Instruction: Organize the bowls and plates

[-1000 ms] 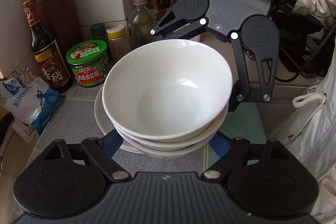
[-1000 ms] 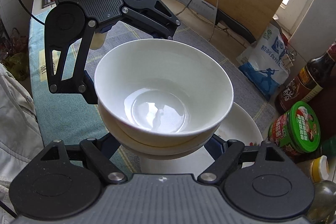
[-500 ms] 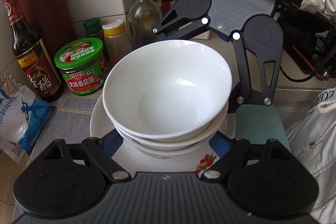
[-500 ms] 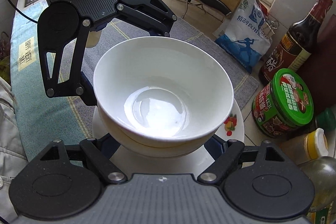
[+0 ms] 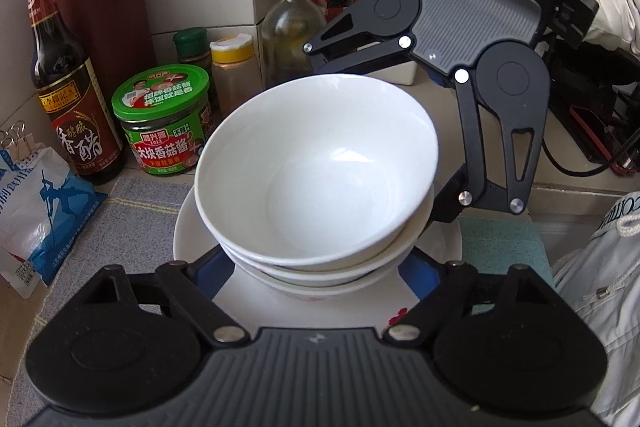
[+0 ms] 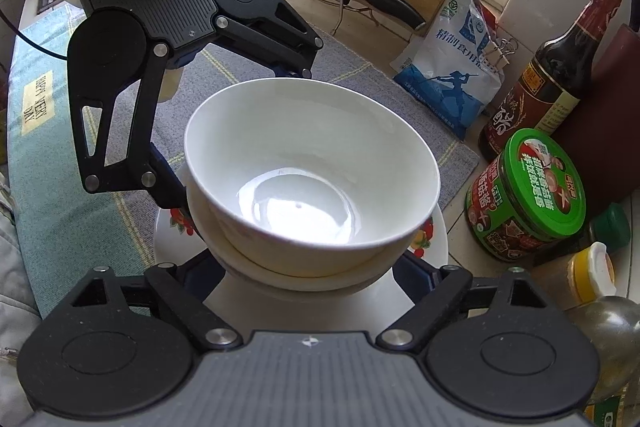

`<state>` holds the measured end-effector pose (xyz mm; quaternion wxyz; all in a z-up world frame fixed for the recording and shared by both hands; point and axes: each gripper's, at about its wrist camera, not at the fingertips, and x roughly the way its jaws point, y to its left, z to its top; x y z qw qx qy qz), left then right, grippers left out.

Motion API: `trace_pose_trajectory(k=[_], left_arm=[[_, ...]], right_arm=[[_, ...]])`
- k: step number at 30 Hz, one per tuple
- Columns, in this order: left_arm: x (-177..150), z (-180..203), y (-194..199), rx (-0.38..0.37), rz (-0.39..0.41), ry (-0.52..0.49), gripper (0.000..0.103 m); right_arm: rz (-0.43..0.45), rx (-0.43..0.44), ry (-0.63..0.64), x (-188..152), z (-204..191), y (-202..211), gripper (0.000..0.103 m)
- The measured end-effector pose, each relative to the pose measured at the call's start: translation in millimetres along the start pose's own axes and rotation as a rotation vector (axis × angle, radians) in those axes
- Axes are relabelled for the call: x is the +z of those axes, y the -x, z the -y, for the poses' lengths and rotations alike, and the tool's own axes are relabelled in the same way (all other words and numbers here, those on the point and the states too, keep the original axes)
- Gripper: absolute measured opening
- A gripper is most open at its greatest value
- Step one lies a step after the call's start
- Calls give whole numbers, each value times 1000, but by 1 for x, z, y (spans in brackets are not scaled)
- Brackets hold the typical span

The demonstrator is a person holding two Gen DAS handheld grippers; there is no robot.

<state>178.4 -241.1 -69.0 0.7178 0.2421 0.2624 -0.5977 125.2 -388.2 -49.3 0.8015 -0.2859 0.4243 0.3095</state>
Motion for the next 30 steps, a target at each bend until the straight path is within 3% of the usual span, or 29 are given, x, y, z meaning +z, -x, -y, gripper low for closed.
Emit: trace_pose_trajectory(k=[2, 5, 8, 12, 15, 19, 23, 26, 30], left_arm=[[-1, 3, 4, 23, 13, -9, 96], [-10, 6, 15, 59, 42, 2, 97], [-25, 12, 37, 117, 87, 41, 97], [-41, 29, 85, 255, 252, 124, 103], [-46, 38, 112, 318, 358, 192, 103], [-46, 47, 135, 375, 370, 316, 102], [-45, 61, 154, 427, 321, 404, 103], [-41, 68, 162, 478, 248, 474, 103], [-41, 75, 172, 482, 211, 550, 102]], right_arm=[[-14, -10, -18, 0, -1, -1, 103], [-17, -38, -63, 1, -8, 2, 103], [-27, -123, -111, 4, -25, 10, 103], [-23, -255, -205, 11, -55, 29, 103], [19, -353, -364, 21, -76, 45, 103], [69, -468, -627, 27, -101, 62, 103], [111, -599, -827, 32, -127, 76, 103], [121, -664, -942, 33, -141, 85, 103], [151, -684, -1018, 32, -157, 96, 103]])
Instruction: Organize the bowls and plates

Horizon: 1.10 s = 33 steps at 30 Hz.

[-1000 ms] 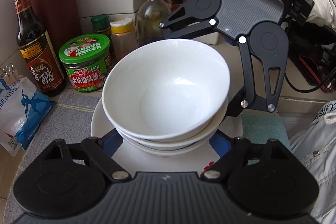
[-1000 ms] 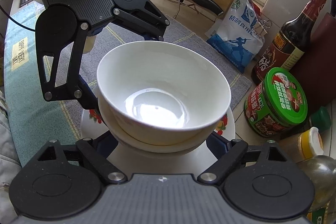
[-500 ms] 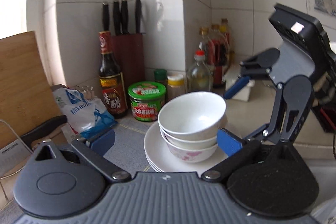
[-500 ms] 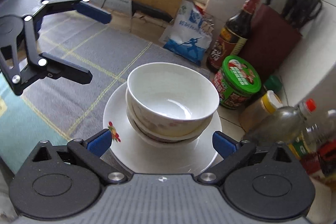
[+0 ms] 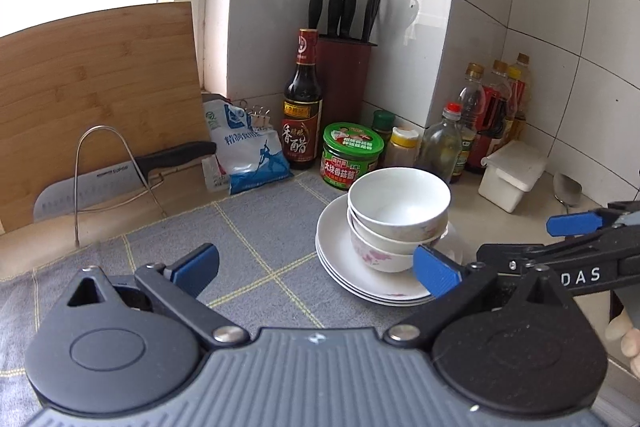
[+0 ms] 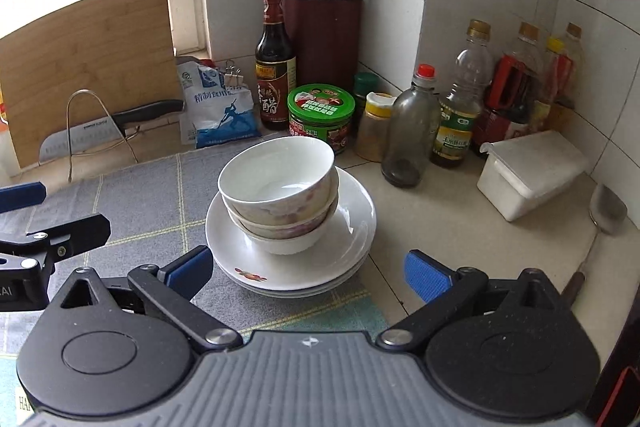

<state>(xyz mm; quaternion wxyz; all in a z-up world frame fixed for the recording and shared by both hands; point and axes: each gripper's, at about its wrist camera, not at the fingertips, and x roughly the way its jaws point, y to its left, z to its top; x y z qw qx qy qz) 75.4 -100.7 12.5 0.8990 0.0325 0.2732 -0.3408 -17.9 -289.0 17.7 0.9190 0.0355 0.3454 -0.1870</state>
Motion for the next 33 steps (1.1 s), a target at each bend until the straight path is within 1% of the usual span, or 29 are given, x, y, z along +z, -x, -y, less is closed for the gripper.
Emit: trace_pose_trajectory(k=[4, 12, 33], left_arm=[[-1, 7, 9, 12, 1, -5, 103], [-2, 17, 15, 58, -8, -23, 103], [1, 20, 21, 99, -15, -24, 102]], right_arm=[[20, -30, -3, -4, -4, 12, 103], [38, -29, -15, -6, -5, 20, 103], [54, -21, -7, -6, -10, 27, 103]])
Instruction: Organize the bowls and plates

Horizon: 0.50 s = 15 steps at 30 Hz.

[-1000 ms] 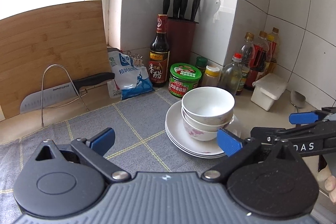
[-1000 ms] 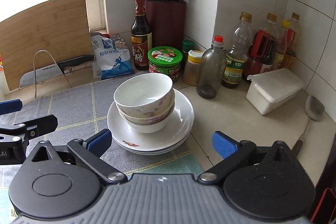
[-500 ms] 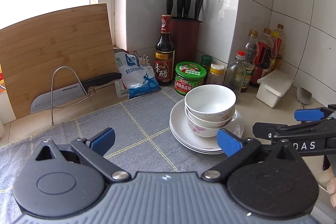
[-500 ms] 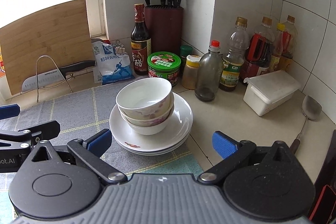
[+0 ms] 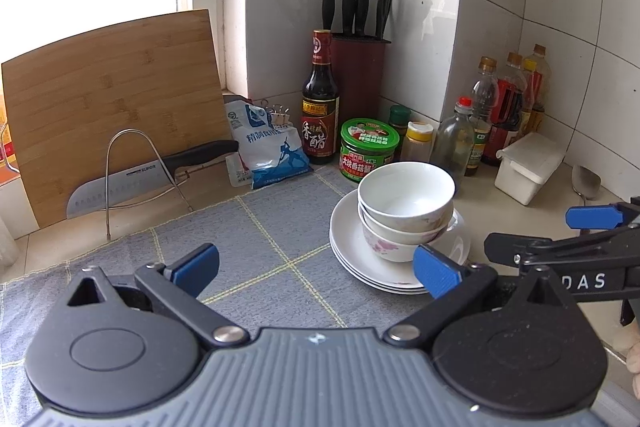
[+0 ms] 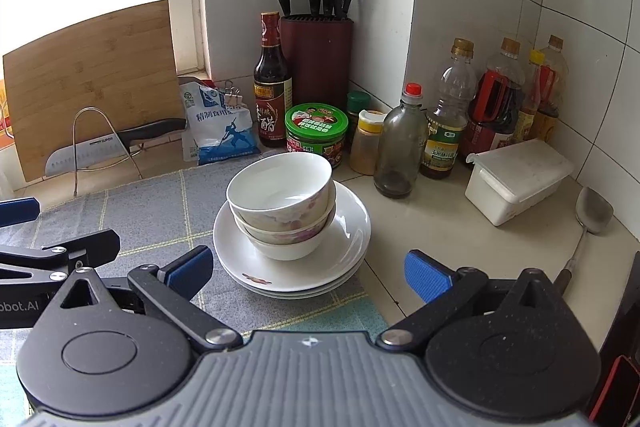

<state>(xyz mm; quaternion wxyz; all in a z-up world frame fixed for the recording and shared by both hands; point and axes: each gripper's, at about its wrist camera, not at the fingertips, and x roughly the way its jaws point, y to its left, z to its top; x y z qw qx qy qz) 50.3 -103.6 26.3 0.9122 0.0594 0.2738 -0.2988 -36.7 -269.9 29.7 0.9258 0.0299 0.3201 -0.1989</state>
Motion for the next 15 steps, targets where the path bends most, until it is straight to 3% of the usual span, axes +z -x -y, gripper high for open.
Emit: trace_pose_trajectory(k=[15], left_arm=[[2, 0, -3, 17, -13, 4, 102]], right_arm=[[-5, -13, 11, 1, -2, 0, 103]])
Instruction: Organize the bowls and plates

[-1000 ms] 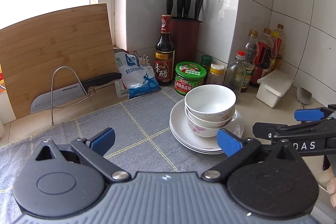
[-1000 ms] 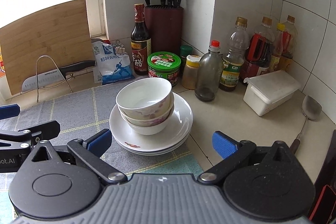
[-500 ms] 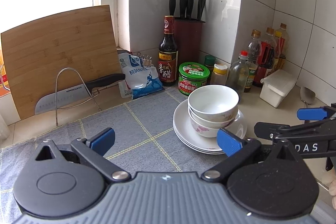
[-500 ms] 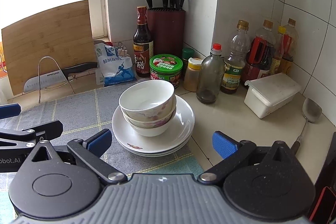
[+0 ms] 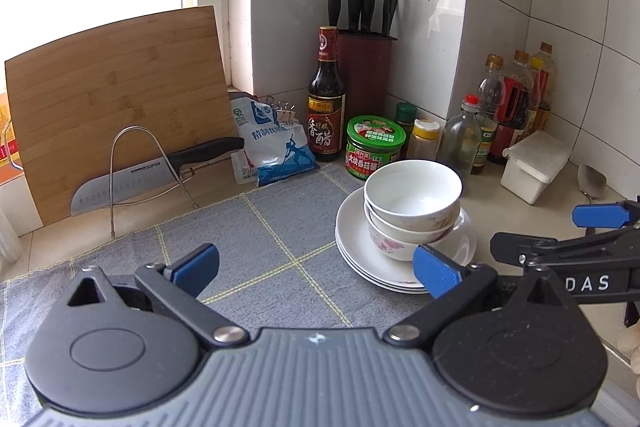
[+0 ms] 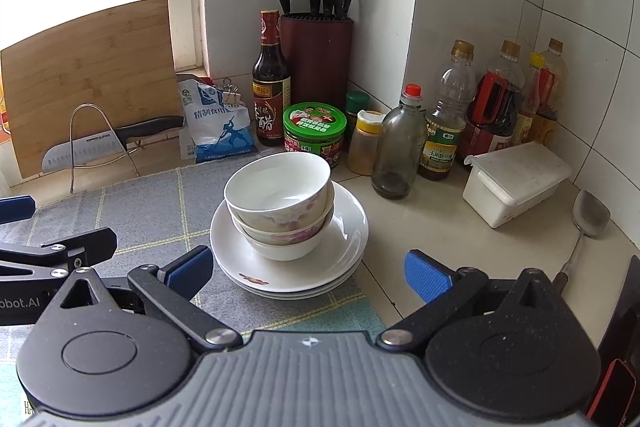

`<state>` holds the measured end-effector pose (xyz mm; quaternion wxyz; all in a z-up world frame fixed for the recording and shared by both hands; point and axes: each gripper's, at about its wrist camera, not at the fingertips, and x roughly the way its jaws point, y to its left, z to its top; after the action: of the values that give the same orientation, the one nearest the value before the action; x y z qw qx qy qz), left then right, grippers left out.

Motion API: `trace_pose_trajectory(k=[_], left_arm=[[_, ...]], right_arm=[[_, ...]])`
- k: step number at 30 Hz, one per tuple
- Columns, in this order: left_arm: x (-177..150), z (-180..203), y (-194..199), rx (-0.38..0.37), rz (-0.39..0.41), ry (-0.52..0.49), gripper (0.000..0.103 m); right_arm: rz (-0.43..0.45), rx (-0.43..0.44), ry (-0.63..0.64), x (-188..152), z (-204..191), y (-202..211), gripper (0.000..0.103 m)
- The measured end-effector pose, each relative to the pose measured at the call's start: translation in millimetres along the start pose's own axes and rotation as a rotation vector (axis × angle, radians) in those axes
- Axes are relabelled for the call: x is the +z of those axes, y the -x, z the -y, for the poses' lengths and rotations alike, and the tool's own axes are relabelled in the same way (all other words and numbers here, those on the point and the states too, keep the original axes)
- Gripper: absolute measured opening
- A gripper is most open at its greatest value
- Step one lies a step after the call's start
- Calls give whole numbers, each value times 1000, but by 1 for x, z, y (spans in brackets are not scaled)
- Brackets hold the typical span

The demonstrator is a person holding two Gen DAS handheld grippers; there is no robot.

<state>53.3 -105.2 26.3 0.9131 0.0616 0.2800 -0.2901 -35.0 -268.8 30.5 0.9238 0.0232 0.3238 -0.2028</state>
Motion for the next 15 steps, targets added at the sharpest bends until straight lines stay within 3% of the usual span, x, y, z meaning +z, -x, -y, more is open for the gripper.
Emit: trace_pose_trajectory(k=[15], left_arm=[[0, -1, -1, -5, -4, 0, 103]], right_arm=[[-5, -5, 2, 1, 0, -1, 103]])
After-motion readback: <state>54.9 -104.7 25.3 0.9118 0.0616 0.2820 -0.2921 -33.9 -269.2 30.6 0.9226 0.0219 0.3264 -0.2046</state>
